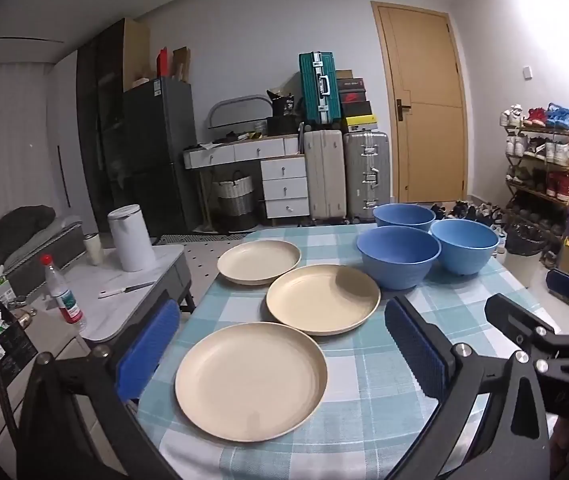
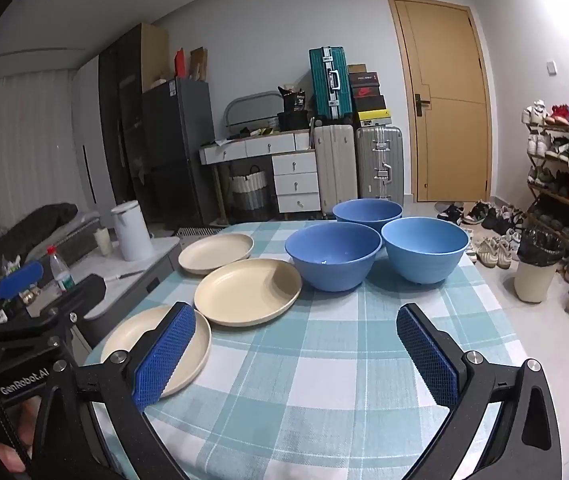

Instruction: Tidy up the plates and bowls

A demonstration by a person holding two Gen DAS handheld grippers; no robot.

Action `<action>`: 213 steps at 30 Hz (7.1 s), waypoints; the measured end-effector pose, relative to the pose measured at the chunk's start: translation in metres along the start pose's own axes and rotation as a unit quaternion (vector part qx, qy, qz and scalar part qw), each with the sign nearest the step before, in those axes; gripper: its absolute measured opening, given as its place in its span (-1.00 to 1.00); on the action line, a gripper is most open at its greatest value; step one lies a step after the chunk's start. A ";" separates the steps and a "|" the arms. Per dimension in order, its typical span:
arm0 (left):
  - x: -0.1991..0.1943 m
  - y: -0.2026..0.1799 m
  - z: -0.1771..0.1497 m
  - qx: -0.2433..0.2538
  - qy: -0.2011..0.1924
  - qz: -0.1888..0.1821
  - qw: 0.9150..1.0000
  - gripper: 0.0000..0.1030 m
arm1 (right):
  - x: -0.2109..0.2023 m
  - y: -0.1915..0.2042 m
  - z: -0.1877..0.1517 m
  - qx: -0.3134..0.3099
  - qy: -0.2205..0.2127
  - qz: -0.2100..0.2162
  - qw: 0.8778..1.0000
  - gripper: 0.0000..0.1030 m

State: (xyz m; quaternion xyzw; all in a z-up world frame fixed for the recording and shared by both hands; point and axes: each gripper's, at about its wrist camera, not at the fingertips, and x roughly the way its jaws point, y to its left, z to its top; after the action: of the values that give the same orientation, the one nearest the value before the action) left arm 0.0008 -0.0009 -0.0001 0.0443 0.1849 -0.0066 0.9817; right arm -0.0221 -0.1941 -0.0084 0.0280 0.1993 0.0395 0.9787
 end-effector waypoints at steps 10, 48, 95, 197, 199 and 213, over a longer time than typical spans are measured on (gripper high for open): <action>0.015 0.008 -0.007 -0.015 0.021 -0.012 1.000 1.00 | -0.005 0.015 -0.003 -0.029 -0.024 0.009 0.999 0.99; 0.035 0.033 -0.019 -0.080 0.068 -0.019 0.994 1.00 | 0.027 0.001 -0.006 0.038 0.031 0.002 0.999 0.99; 0.347 0.067 0.008 -0.103 0.428 -0.137 0.887 1.00 | 0.311 -0.009 -0.001 0.162 0.227 0.099 0.955 0.82; 0.239 0.130 0.009 -0.148 0.348 -0.115 0.919 -0.69 | 0.253 0.037 -0.011 0.168 0.244 0.105 0.949 -0.75; 0.228 0.134 0.006 -0.150 0.345 -0.108 0.920 -0.69 | 0.245 0.045 -0.014 0.161 0.246 0.110 0.949 -0.75; 0.179 0.161 -0.051 -0.171 0.371 -0.077 0.909 -0.69 | 0.206 0.085 -0.031 0.099 0.264 0.131 0.950 -0.75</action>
State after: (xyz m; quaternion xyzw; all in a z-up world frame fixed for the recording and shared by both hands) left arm 0.1541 0.1645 -0.0990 -0.1396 0.5370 -0.0332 0.8313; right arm 0.1494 -0.0905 -0.1108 0.1389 0.4482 0.1532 0.8697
